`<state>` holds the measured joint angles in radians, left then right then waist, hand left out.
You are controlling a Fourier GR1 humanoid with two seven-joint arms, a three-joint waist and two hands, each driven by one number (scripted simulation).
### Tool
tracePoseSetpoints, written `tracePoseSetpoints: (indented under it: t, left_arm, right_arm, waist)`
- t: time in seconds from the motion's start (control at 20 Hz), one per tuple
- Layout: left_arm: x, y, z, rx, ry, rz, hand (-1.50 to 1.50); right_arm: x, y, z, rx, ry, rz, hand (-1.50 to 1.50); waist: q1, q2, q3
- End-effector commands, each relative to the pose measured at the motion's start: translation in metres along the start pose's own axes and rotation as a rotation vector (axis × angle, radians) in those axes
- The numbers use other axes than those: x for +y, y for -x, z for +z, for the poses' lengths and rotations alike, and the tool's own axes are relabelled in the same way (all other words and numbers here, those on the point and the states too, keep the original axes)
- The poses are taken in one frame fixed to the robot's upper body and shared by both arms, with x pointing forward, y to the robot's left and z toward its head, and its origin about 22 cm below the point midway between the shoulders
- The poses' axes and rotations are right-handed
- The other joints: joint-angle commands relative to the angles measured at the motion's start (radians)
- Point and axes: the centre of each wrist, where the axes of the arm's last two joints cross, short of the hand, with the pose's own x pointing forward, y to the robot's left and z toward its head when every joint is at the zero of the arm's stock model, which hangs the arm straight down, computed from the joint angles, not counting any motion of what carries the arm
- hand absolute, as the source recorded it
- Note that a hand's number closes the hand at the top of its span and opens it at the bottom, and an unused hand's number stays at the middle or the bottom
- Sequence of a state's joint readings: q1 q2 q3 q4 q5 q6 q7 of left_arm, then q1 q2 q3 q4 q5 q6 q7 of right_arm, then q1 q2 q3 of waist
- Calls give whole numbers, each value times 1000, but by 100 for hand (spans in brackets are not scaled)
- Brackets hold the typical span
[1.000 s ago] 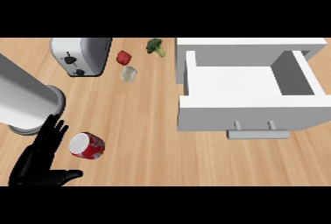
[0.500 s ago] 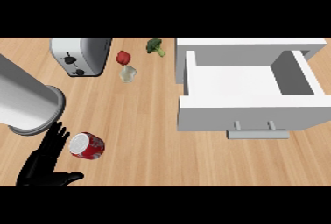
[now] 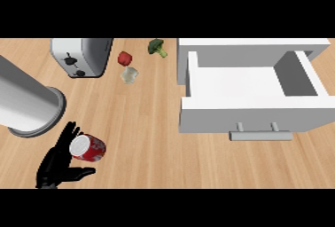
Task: Pick up the can, place it into the drawer and close the drawer
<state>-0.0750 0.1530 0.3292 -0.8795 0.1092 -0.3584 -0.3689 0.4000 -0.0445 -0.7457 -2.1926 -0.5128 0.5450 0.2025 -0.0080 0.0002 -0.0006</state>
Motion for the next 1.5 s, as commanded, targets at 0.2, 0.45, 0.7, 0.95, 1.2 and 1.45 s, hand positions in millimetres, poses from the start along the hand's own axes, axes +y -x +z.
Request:
tracePoseSetpoints:
  t: [0.2, 0.45, 0.7, 0.95, 1.2, 1.45]
  left_arm:
    - [-3, 11, -19, 5, 18, 45, -150]
    - [-11, 8, -26, 0, 38, 106, 150]
    - [-19, 0, -37, 28, 166, 158, 150]
    - [-27, -29, -52, -62, 244, 178, 150]
    - [-55, -38, -43, -112, 276, 182, 150]
    - [-97, -50, -71, -177, 77, 210, 150]
  right_arm:
    - [10, -4, 9, 18, 22, -10, -150]
    - [8, -8, 0, 7, 15, 19, -150]
    - [5, -1, 11, 22, -8, -8, -150]
    - [12, -4, 4, 13, -6, -22, -150]
    - [-3, -1, 14, 17, 13, -49, -150]
    - [11, -9, 13, 13, 21, -23, -150]
  waist:
    - [-2, 0, 0]
    - [3, 0, 0]
    - [-1, -1, 0]
    - [3, -1, 1]
    - [7, -3, 1]
    - [-2, -1, 1]
